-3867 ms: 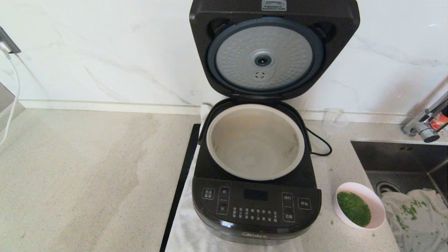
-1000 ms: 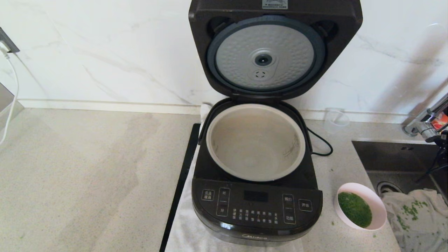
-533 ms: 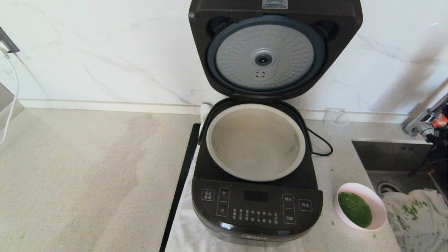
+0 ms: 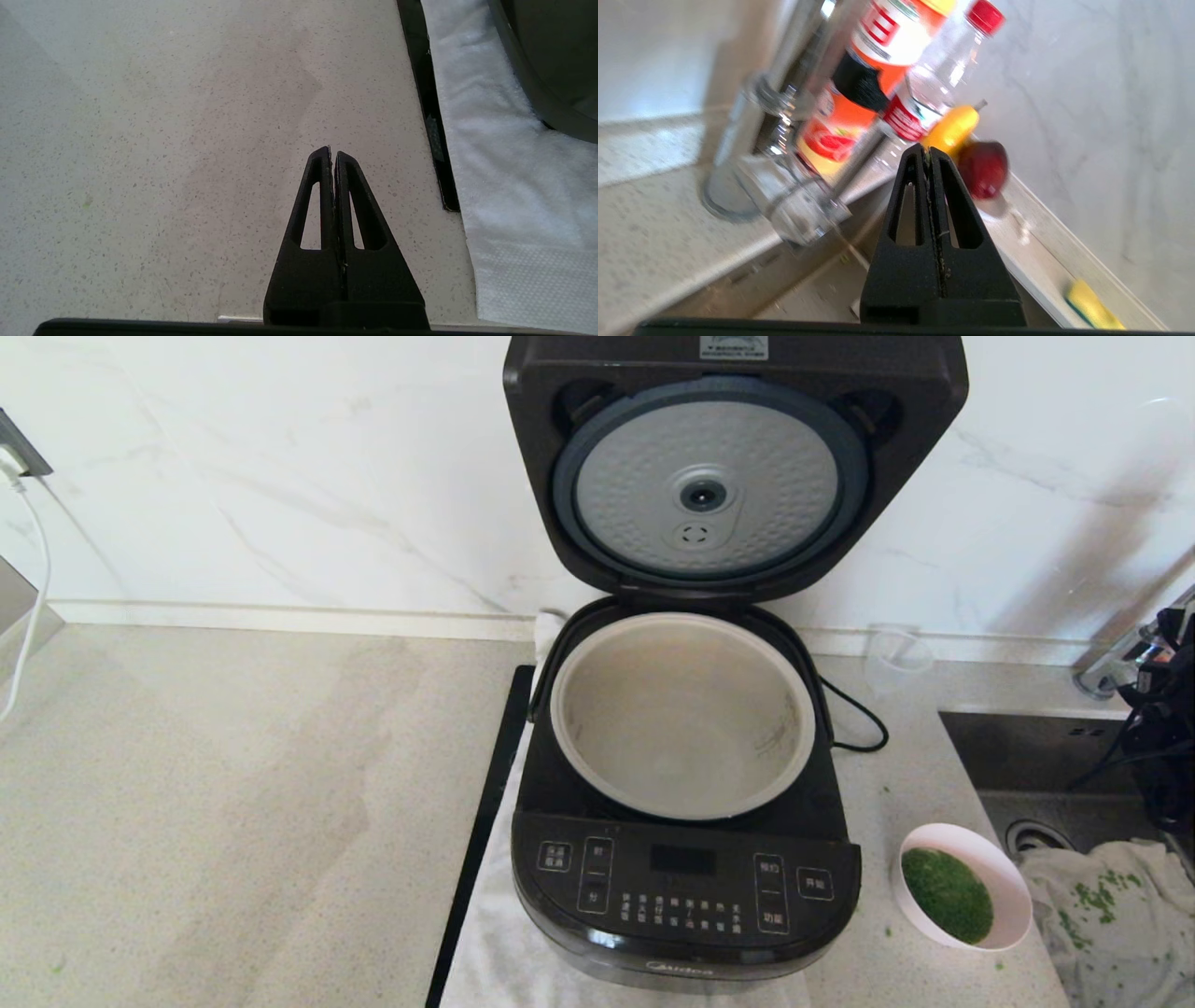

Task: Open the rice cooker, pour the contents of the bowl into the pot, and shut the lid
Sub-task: Turn on the tap

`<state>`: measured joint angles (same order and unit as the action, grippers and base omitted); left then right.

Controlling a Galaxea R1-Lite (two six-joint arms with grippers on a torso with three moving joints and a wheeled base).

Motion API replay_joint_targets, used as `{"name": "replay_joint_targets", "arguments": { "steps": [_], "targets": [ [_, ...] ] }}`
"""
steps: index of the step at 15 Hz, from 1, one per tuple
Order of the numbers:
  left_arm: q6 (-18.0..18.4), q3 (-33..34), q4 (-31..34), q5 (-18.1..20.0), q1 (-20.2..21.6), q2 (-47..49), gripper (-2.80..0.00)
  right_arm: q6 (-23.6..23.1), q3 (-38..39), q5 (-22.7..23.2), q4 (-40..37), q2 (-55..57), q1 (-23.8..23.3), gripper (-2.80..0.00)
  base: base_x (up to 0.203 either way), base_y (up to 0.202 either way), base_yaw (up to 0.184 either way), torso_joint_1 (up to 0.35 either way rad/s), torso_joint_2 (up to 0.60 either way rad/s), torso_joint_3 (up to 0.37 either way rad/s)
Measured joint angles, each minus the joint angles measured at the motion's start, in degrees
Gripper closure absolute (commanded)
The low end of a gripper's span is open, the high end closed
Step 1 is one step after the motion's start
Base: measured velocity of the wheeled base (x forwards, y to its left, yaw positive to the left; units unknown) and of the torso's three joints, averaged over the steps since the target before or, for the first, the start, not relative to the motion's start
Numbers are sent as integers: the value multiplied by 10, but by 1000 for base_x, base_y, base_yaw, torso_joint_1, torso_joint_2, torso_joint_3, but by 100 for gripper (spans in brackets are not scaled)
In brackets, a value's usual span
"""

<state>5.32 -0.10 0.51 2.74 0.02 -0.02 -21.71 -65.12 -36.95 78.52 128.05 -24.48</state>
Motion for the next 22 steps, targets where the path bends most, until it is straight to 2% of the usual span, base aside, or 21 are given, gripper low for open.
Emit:
{"name": "replay_joint_targets", "arguments": {
  "steps": [9,22],
  "targets": [
    [0,0,0,0,0,0,0,-11,-68,0,-2,49,0,0,0,0,0,0,0,0],
    [0,0,0,0,0,0,0,-28,-125,1,1,86,-6,0,0,0,0,0,0,0]
  ]
}}
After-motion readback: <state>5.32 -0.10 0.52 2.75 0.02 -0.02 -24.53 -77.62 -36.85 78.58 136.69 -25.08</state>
